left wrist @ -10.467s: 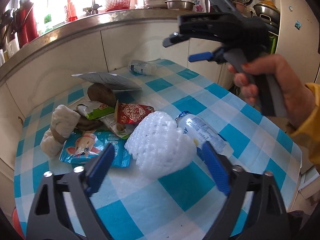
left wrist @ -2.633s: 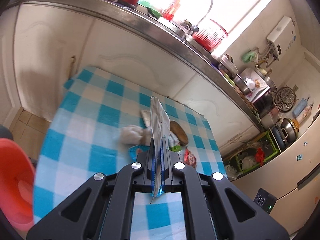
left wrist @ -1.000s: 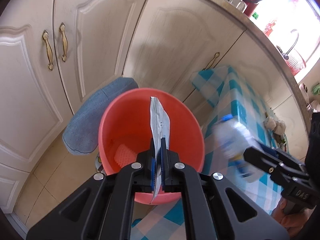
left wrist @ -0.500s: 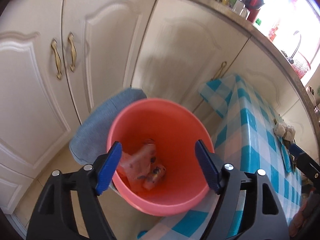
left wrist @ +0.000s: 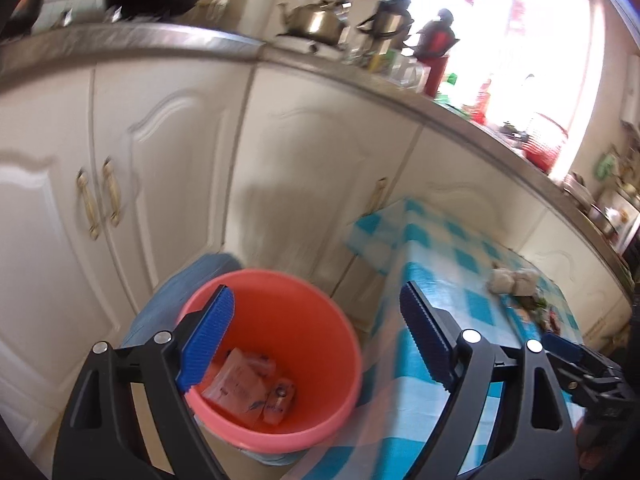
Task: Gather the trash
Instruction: 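Move both open tools back over the table toward the snack wrappers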
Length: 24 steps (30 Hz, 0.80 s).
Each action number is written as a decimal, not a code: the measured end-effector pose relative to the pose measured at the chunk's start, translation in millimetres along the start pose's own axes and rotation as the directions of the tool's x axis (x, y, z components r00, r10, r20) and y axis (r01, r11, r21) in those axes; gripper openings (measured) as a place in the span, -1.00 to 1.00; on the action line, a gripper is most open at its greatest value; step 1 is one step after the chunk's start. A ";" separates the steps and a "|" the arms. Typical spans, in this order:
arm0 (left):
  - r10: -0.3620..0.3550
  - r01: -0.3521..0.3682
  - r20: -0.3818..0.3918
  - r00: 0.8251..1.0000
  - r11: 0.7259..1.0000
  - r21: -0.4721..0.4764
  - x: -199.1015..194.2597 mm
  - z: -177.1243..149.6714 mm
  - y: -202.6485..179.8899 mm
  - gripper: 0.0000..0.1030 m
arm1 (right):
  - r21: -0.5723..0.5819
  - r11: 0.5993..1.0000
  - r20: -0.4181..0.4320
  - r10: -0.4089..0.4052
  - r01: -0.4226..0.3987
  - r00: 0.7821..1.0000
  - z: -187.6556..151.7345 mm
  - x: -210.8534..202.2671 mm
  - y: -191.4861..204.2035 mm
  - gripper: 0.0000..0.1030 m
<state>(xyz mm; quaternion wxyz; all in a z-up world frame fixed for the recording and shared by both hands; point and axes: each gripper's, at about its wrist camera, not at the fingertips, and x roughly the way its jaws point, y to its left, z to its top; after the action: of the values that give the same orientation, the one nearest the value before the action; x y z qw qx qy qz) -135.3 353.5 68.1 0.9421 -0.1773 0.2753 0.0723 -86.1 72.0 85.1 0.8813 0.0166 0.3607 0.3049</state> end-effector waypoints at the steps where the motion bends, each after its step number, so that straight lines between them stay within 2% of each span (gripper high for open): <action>1: -0.020 0.020 0.005 1.000 1.000 0.013 -2.7 1.3 -6.1 0.73 | 0.008 1.000 0.013 0.000 0.000 1.000 -2.4 -3.5 -3.1 0.78; 5: -0.055 0.054 0.012 0.998 0.994 0.096 -11.4 4.0 -31.3 0.75 | 0.024 1.000 0.050 -0.018 0.017 0.999 -8.0 -13.5 -12.1 0.79; 12: -0.051 0.044 0.026 0.998 0.977 0.208 -20.9 5.1 -70.6 0.82 | 0.042 0.997 0.106 -0.070 0.065 0.992 -15.2 -32.2 -28.9 0.80; 15: -0.066 0.066 -0.005 0.998 0.971 0.232 -19.6 4.1 -81.5 0.83 | 0.055 0.994 0.138 -0.098 0.091 0.986 -18.7 -42.1 -38.0 0.81; 24: -0.132 0.148 -0.075 0.988 0.948 0.280 -13.4 -10.4 -114.2 0.83 | 0.113 0.989 0.166 -0.117 0.099 0.979 -27.3 -62.5 -64.6 0.91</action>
<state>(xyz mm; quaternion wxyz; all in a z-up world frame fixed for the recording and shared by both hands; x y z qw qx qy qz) -125.0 243.2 100.8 0.9526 -0.0609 0.2955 -0.0401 -104.4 -20.1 87.9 0.9223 0.0695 0.2990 0.2348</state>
